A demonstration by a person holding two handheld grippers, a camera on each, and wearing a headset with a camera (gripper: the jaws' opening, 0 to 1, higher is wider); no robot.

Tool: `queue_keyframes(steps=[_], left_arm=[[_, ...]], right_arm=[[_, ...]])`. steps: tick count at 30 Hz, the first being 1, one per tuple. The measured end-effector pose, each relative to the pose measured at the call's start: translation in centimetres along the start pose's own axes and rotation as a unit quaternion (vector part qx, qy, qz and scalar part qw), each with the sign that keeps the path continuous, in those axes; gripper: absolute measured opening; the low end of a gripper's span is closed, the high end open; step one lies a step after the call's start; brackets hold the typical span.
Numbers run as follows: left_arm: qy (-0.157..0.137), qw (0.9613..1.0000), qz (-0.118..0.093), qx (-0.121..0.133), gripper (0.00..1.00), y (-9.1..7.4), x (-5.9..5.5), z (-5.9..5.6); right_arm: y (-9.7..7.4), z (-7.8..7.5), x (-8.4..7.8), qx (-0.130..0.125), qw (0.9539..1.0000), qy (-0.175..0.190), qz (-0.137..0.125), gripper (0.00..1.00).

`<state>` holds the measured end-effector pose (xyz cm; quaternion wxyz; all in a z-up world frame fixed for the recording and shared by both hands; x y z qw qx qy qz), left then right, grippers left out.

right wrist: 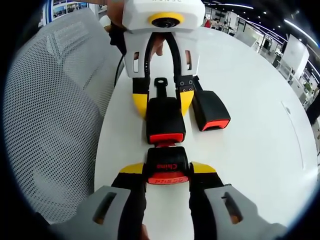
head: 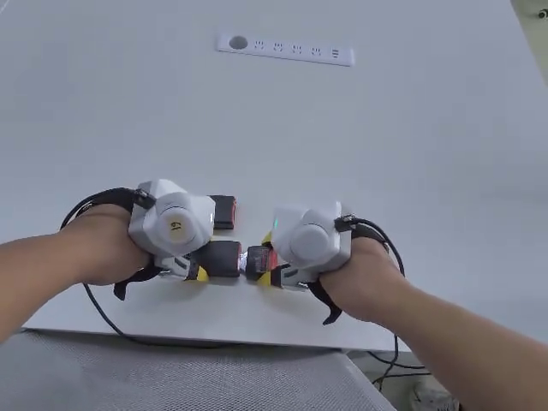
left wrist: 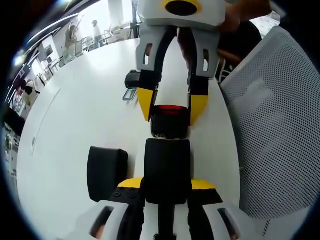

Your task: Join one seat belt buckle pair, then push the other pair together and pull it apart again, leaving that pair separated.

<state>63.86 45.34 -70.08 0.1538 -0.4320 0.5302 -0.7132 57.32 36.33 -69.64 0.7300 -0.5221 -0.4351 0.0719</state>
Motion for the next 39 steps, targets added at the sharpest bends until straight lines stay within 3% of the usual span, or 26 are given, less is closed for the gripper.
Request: queue_keyframes(steps=[11,16,21,29,39], left_arm=[[0.001,1.0000,0.009,0.000,0.34,0.0,0.2,-0.1],[0.003,0.9999,0.013,0.001,0.34,0.0,0.2,-0.3],[0.006,0.9999,0.001,0.010,0.43,-0.3,0.7,-0.6],[0.013,0.9994,-0.013,0.030,0.44,-2.3,2.3,0.2],[0.003,0.9977,-0.035,0.058,0.45,-4.2,3.5,2.3]], right_arm=[[0.0,-0.1,0.0,0.003,1.0000,0.004,0.004,0.32],[-0.3,0.1,0.0,0.020,0.9990,0.039,-0.012,0.32],[-0.7,0.0,0.0,0.009,0.9989,0.042,-0.016,0.35],[-2.6,0.7,1.5,0.006,0.9982,0.043,-0.040,0.34],[-5.0,-1.3,2.8,-0.019,0.9978,0.030,-0.056,0.31]])
Point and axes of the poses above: the centre of the closed fingertips' face, and the gripper's own axes: y roughly forward along the fingers, z roughly to its left, x roughly out of its top, the point moved 5 cm from there along -y, roughly backward along the fingers, and after that the axes turned 10 degrees about y, right-handed, at the moved point
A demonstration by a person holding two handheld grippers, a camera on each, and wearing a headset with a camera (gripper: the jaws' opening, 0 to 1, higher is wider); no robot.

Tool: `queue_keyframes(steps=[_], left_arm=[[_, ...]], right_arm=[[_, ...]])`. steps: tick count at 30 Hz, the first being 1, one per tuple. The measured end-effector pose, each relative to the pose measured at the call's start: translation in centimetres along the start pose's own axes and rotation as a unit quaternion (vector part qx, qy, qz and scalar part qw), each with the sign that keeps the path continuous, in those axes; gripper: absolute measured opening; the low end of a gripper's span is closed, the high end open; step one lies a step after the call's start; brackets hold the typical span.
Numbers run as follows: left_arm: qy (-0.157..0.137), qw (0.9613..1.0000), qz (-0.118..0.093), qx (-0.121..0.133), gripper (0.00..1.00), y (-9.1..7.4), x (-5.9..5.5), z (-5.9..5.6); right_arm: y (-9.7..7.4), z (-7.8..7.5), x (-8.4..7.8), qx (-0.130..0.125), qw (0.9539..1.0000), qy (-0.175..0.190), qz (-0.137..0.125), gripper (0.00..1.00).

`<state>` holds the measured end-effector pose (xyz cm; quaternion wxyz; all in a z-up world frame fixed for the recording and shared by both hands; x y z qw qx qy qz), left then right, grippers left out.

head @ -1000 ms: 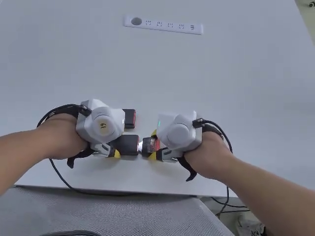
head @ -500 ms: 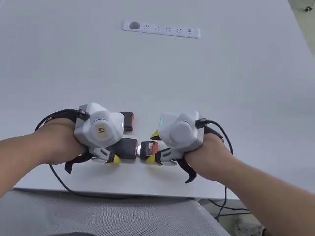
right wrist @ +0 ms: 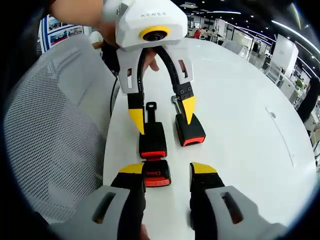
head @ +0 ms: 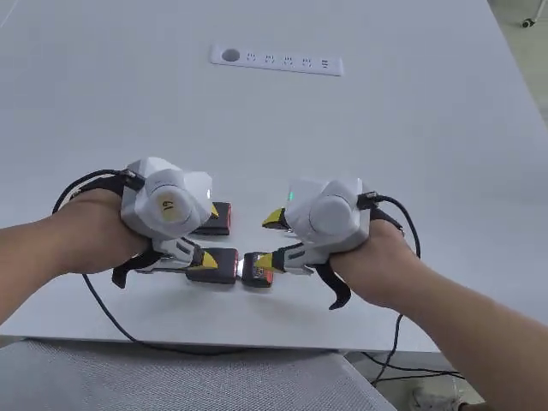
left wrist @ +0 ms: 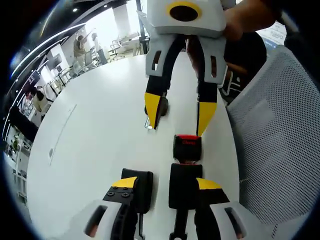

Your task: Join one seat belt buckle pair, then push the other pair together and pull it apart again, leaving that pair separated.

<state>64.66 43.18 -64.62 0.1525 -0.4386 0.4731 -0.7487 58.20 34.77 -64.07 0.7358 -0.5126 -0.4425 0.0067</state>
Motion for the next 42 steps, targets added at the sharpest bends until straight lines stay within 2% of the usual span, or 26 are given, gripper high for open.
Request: queue_keyframes(steps=[3,6,7,10,18,22,29,33,42], left_arm=[[-0.025,0.9996,-0.014,0.007,0.44,-0.3,0.7,0.9],[-0.016,0.9997,-0.013,0.013,0.45,-0.3,1.0,1.6],[-0.015,0.9997,-0.012,0.014,0.45,0.2,0.7,2.1],[-0.013,0.9998,-0.008,0.014,0.45,0.5,0.5,2.6],[-0.007,0.9999,0.006,0.007,0.45,0.7,-0.5,3.6],[-0.007,0.9999,0.007,0.003,0.44,1.0,-0.8,3.9],[-0.006,0.9997,0.022,-0.008,0.45,1.7,-1.9,4.3],[0.001,0.9994,0.030,-0.016,0.44,2.1,-2.5,4.3],[0.003,0.9988,0.040,-0.028,0.43,3.1,-3.2,4.9]], right_arm=[[-0.6,-1.1,-0.3,-0.008,1.0000,-0.002,0.004,0.30],[-1.1,-2.1,-0.7,-0.016,0.9998,0.000,0.009,0.30],[-1.3,-2.5,-1.0,-0.019,0.9998,0.001,0.011,0.30],[-1.7,-3.5,-1.9,-0.027,0.9994,0.006,0.019,0.31],[-2.7,-5.5,-4.1,-0.038,0.9985,0.021,0.033,0.32],[-2.9,-6.1,-4.8,-0.039,0.9982,0.025,0.039,0.32],[-2.6,-6.8,-7.1,-0.027,0.9969,0.013,0.073,0.33],[-2.4,-7.1,-8.0,-0.024,0.9961,0.012,0.084,0.33],[-2.1,-7.1,-8.7,-0.019,0.9950,0.014,0.097,0.33]])
Point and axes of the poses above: the centre of the closed fingertips' face, and the gripper's own axes: y roughly forward along the fingers, z roughly to its left, x roughly out of its top, the point moved 5 cm from there along -y, roughly backward along the fingers, and after that the axes turned 10 degrees about y, right-handed, at the moved point
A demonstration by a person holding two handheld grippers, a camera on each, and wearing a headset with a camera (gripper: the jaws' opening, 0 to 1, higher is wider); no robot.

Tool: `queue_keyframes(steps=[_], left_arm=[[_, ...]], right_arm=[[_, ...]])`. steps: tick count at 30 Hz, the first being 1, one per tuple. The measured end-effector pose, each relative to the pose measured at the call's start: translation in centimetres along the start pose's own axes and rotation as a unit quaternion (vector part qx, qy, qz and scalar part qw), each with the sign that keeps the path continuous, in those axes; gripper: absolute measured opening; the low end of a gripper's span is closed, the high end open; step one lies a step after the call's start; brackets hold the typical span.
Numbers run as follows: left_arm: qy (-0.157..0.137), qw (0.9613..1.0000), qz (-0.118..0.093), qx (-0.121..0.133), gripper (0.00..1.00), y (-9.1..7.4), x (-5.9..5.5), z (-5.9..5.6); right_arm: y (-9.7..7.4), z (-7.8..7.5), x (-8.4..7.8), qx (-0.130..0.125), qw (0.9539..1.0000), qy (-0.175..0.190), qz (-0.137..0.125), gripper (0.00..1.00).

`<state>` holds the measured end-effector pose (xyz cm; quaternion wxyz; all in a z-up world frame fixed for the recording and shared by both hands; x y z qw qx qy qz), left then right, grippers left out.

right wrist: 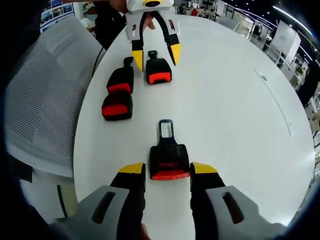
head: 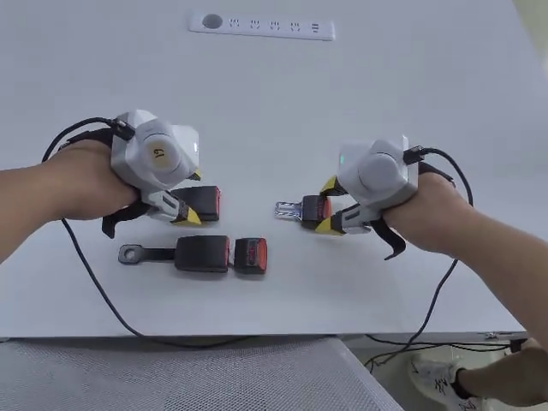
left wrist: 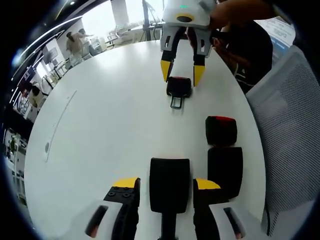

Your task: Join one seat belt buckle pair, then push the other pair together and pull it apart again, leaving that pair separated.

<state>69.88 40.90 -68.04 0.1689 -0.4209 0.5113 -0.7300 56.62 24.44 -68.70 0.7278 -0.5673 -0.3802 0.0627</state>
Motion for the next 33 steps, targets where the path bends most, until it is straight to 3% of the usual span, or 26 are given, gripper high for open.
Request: queue_keyframes(steps=[9,18,33], left_arm=[[0.017,0.9998,0.002,-0.010,0.39,0.6,-0.3,-0.1],[0.029,0.9991,0.012,-0.027,0.36,1.0,-1.1,-0.6],[0.027,0.9989,0.014,-0.036,0.34,1.1,-1.3,-0.6]], right_arm=[[0.6,-0.3,-0.2,0.007,0.9999,0.001,0.007,0.32],[0.7,-0.3,-0.2,0.024,0.9996,0.014,-0.003,0.33],[0.8,-0.3,-0.1,0.032,0.9995,0.003,0.002,0.32]])
Point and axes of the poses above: the centre of the closed fingertips' face, and the gripper's own axes: y roughly forward along the fingers, z roughly to its left, x roughly out of its top, the point moved 5 cm from there along -y, roughly backward along the fingers, and after that the axes turned 10 degrees about y, right-handed, at the moved point
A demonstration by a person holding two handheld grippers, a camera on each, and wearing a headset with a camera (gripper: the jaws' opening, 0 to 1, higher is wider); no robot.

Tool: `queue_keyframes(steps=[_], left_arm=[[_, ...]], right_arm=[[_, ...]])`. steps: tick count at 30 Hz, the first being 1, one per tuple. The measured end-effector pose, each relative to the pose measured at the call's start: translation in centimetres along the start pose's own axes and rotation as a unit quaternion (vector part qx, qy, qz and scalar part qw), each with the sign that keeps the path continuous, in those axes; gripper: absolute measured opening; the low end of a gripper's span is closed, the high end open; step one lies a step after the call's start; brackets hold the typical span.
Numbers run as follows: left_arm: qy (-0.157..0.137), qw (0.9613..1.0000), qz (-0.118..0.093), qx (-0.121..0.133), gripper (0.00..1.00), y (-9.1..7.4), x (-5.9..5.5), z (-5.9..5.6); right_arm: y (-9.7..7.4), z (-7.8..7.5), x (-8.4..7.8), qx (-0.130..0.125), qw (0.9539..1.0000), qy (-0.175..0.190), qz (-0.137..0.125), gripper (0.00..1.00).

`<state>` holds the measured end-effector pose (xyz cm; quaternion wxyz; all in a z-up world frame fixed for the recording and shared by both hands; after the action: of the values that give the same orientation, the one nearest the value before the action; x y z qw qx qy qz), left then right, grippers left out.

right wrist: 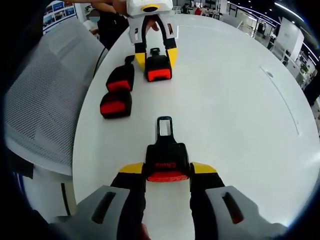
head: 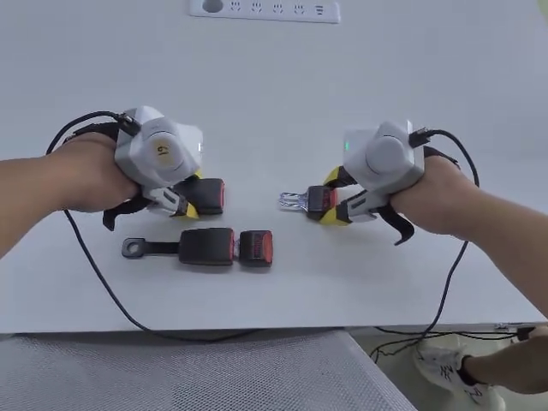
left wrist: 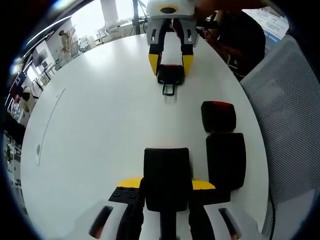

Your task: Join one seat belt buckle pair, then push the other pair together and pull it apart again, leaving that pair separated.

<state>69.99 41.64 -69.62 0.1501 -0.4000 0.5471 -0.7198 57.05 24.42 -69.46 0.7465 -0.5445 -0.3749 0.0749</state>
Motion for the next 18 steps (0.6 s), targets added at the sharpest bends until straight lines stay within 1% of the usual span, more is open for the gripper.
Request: queue_keyframes(steps=[10,15,18], left_arm=[[0.002,1.0000,-0.001,0.002,0.34,0.0,0.0,0.0],[-0.001,1.0000,0.003,-0.002,0.34,0.1,0.0,0.0],[-0.004,1.0000,0.002,-0.003,0.34,0.1,0.0,0.1]], right_arm=[[0.3,0.0,0.4,0.003,1.0000,0.002,-0.003,0.32],[0.8,0.3,1.2,0.009,0.9999,-0.002,-0.008,0.32],[1.2,0.3,1.8,0.008,0.9999,-0.005,-0.012,0.32]])
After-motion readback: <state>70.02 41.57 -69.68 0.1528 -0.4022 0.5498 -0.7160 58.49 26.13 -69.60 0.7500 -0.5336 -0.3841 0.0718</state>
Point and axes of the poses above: the centre of the closed fingertips' face, and the gripper's own axes: y roughly forward along the fingers, z roughly to its left, x roughly out of its top, the point moved 5 cm from there along -y, roughly backward along the fingers, and after that the axes turned 10 degrees about y, right-handed, at the moved point
